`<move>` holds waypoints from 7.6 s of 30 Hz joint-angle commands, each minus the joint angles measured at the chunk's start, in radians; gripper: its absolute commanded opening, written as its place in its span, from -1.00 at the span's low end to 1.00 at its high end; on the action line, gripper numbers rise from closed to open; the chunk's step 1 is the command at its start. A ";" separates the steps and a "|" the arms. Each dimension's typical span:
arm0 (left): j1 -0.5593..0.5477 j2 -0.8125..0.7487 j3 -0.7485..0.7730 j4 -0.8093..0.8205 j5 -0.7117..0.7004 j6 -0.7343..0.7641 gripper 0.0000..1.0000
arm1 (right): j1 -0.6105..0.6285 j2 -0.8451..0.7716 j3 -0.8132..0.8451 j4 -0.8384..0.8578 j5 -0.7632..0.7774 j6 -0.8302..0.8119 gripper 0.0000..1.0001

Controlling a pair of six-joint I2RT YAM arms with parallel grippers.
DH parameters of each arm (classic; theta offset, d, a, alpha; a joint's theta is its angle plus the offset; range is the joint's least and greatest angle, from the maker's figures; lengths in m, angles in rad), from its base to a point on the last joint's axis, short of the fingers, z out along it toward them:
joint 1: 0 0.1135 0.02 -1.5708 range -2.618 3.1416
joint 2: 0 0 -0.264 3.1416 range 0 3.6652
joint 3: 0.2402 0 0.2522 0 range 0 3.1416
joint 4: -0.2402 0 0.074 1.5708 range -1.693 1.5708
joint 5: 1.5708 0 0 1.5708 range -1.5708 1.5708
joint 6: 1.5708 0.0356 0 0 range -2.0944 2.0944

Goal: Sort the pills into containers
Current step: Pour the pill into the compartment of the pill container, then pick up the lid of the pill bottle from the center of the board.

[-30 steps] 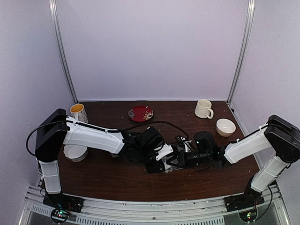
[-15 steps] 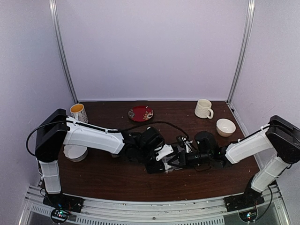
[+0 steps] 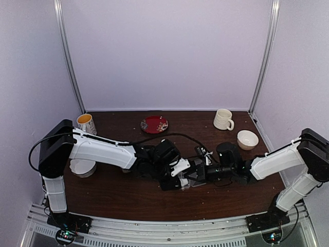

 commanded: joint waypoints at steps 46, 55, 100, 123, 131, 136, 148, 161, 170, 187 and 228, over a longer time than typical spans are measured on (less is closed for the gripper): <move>-0.006 -0.084 -0.098 0.094 -0.016 -0.013 -1.00 | -0.014 -0.064 -0.069 0.113 0.019 -0.008 -1.00; -0.007 -0.112 -0.140 0.107 -0.026 -0.024 -1.00 | -0.009 -0.027 -0.048 0.137 -0.009 0.001 -1.00; 0.004 -0.119 -0.134 0.073 -0.041 -0.023 -1.00 | 0.093 0.118 0.058 0.041 0.048 0.010 -1.00; 0.004 -0.116 -0.102 0.032 -0.024 -0.014 -1.00 | 0.089 0.082 0.085 -0.050 0.086 -0.031 -1.00; 0.002 -0.110 -0.096 0.031 -0.022 -0.011 -1.00 | 0.084 0.027 0.058 0.029 0.065 -0.017 -1.00; 0.003 -0.106 -0.083 0.023 -0.018 -0.007 -1.00 | 0.090 0.115 0.091 -0.001 0.047 -0.017 -1.00; 0.004 -0.098 -0.069 0.008 -0.016 -0.002 -1.00 | 0.075 0.059 0.054 0.020 0.070 -0.018 -1.00; 0.003 -0.096 -0.068 0.007 -0.016 -0.003 -1.00 | 0.077 0.106 0.060 0.024 0.040 -0.016 -1.00; 0.003 -0.098 -0.074 0.012 -0.012 -0.006 -1.00 | 0.072 0.072 0.083 -0.079 0.062 -0.060 -1.00; 0.003 -0.095 -0.076 0.017 -0.005 -0.006 -1.00 | 0.082 0.147 0.098 -0.059 0.052 -0.046 -1.00; 0.003 -0.285 -0.341 0.381 -0.071 -0.032 -1.00 | -0.148 -0.191 0.248 -1.011 0.513 -0.454 -0.25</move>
